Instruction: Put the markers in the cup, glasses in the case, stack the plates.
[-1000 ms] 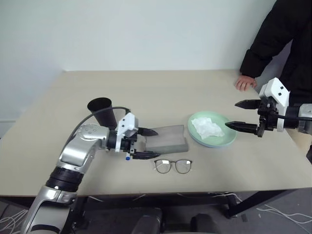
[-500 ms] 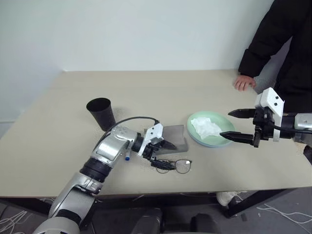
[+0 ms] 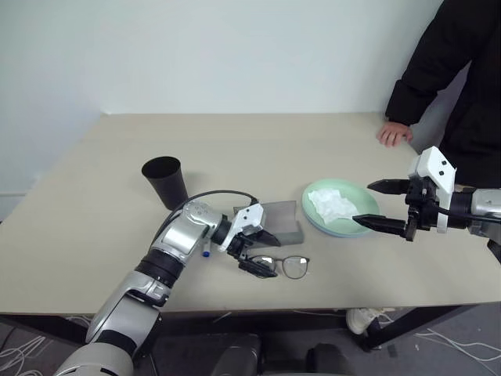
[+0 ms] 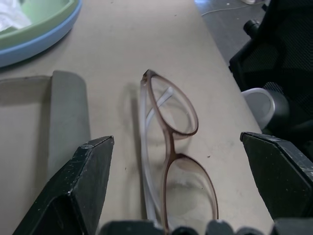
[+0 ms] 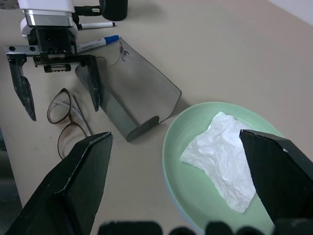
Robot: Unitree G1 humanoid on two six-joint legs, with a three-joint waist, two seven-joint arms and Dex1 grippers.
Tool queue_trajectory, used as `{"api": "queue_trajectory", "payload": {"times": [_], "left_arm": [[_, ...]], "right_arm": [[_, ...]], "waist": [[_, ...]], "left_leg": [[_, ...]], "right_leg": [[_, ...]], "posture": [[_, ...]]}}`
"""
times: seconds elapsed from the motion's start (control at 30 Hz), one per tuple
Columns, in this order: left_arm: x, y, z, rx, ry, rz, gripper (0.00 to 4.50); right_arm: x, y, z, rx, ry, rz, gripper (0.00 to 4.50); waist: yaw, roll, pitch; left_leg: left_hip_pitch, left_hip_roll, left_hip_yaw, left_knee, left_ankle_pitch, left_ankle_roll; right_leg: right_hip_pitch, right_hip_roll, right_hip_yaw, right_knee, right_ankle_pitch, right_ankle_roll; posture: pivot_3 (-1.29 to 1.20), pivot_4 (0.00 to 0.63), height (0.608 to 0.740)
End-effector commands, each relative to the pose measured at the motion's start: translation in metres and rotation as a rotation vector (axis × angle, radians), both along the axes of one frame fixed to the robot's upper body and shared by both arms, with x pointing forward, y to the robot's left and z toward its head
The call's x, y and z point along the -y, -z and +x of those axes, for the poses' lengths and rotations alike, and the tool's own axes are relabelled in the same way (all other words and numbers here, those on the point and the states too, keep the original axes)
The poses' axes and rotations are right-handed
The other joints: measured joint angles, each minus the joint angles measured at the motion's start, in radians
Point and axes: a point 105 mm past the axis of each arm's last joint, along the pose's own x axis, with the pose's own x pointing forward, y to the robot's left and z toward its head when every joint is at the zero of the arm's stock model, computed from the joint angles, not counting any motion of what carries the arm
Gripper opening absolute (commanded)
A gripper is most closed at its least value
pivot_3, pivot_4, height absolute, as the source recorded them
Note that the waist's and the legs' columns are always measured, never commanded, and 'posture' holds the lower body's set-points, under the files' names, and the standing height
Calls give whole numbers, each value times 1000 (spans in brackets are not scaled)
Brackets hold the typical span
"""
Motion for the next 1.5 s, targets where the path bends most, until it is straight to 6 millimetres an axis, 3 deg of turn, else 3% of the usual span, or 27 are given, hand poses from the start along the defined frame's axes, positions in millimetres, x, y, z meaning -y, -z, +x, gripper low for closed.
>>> {"api": "queue_trajectory", "payload": {"times": [0.03, 0.13, 0.2, 0.43, 1.2, 1.3, 1.4, 1.5], "left_arm": [[5, -9, 2, 40, 34, -7, 4428], [5, -7, 1, 30, 38, -4, 4428], [6, -6, 1, 24, 38, -5, 4031], [9, -2, 0, 18, 37, -3, 1718], [12, 8, -2, 12, 40, 26, 1718], [14, 7, -1, 7, 33, 12, 1131], [15, 6, -1, 5, 29, 4, 78], [16, 3, 1, 1, 20, -14, 11]], "right_arm": [[-2, -15, -2, 66, -11, 0, 4487], [-3, -14, -1, 68, -10, 0, 4487], [-3, -15, 0, 69, -9, 2, 4500], [-4, -14, 0, 70, -7, 0, 4500], [-5, -13, 3, 90, 11, -4, 4500], [-6, -12, 3, 92, 12, -6, 4500], [-6, -11, 5, 94, 14, -9, 4500], [-5, -11, 6, 97, 18, -15, 4500]], "waist": [[0, 0, 0], [0, 0, 0], [0, 0, 0], [0, 0, 0], [0, 0, 0], [0, 0, 0], [1, 1, 0], [2, 1, -1]], "left_leg": [[0, 0, 0, 0, 0, 0], [0, 0, 0, 0, 0, 0], [0, 0, 0, 0, 0, 0], [0, 0, 0, 0, 0, 0], [0, 0, 0, 1, 0, 0], [0, 0, 0, 1, 0, 0], [0, 0, 0, 1, 0, 0], [1, 0, -1, 2, 0, 1]], "right_leg": [[0, 0, 0, 0, 0, 0], [0, 0, 0, 0, 0, 0], [0, 0, 0, 0, 0, 0], [0, 0, 0, 0, 0, 0], [1, 0, -1, 0, 0, 0], [1, 0, -1, 0, 0, 0], [1, 0, -1, 0, 0, 0], [4, -1, -2, 0, 0, 1]], "posture": [[0, 0, 727], [0, 0, 727], [0, 0, 727], [0, 0, 727], [0, 0, 727], [0, 0, 727], [0, 0, 727], [0, 0, 727]]}}
